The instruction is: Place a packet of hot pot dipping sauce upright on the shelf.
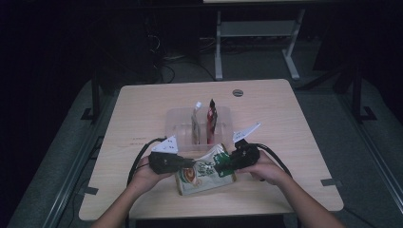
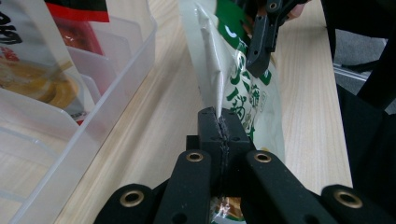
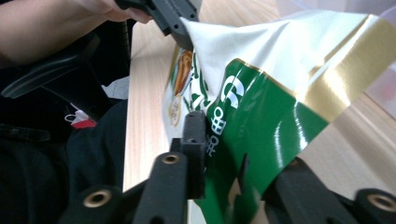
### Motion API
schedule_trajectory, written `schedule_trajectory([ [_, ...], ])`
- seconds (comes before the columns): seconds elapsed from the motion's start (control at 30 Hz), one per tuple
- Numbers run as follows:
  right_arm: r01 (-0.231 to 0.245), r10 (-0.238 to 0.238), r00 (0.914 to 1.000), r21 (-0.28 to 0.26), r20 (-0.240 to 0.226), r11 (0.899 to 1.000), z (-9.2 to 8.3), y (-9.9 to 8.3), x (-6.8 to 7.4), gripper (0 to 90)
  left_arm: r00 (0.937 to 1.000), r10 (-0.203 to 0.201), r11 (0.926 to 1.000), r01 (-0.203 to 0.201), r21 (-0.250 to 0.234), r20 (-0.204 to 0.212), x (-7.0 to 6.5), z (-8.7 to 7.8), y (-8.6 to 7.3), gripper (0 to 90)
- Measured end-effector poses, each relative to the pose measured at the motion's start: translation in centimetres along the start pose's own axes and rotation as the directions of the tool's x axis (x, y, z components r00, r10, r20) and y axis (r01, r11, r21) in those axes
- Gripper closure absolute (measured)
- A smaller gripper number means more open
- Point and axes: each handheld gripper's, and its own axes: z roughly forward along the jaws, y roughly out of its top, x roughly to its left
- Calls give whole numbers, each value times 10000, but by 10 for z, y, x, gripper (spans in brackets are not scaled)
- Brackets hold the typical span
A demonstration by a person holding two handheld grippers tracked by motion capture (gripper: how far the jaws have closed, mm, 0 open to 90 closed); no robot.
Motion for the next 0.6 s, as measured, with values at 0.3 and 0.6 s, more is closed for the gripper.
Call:
schedule_trajectory([
  [0.3, 296, -305, 9986, -214, -425, 9993, 2, 2, 2, 895, 9991, -365, 9992, 362, -138, -225, 5, -4, -3, 828],
  [0.6, 438, -476, 9973, -682, -555, 9967, -9, 7, 6, 900, 9953, -536, 9977, 499, -469, -804, 4, -28, -2, 873],
])
